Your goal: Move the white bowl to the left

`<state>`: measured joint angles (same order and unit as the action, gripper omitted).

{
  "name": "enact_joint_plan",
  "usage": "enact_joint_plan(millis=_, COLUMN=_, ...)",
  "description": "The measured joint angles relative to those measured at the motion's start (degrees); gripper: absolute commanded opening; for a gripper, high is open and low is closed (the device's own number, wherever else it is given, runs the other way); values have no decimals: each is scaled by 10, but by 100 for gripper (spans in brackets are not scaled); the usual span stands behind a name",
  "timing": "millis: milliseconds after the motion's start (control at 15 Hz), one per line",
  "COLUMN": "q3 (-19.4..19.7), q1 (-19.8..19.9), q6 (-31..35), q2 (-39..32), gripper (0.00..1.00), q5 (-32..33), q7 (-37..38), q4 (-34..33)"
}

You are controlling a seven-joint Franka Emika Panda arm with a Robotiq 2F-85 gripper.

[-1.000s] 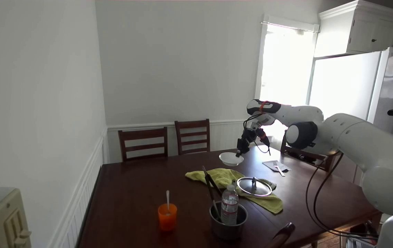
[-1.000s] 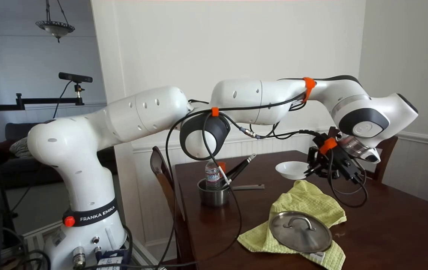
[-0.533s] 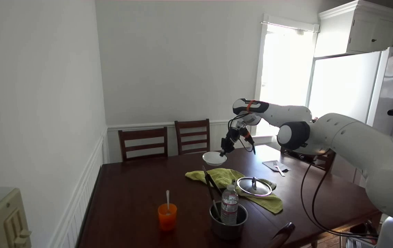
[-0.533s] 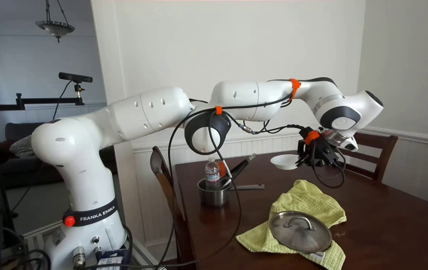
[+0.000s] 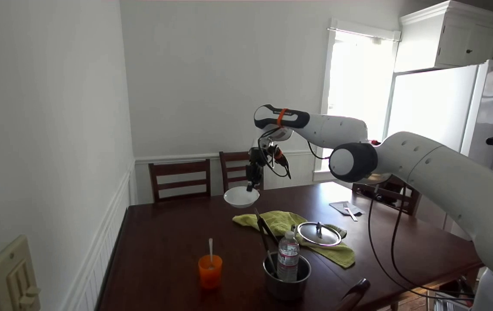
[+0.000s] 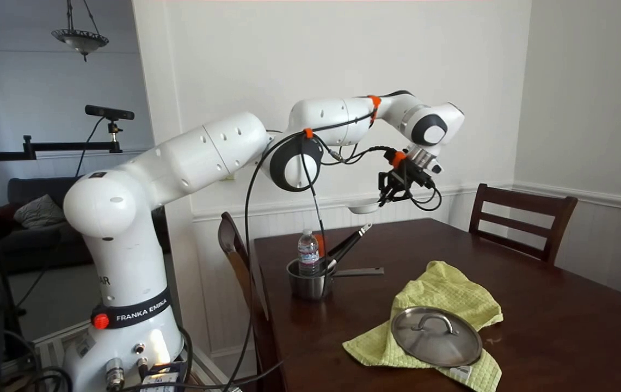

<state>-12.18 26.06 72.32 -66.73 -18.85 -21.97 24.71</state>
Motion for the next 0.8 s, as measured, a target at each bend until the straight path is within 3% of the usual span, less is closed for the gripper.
enact_joint_plan(millis=467, q3=7, q1=-119, q6=-59, q2=-9, gripper=2, q5=29, q7=-66, q4=8)
enact_joint_plan(millis=533, q3=7, q1=-131, q6=-63, q2=-13, gripper=7, q5=30, q7=-76, q4=9)
enact_joint_plan(millis=800, q3=10, q1=-146, q6=-80, q2=-21, gripper=7, q5=43, q7=-108, q4=9)
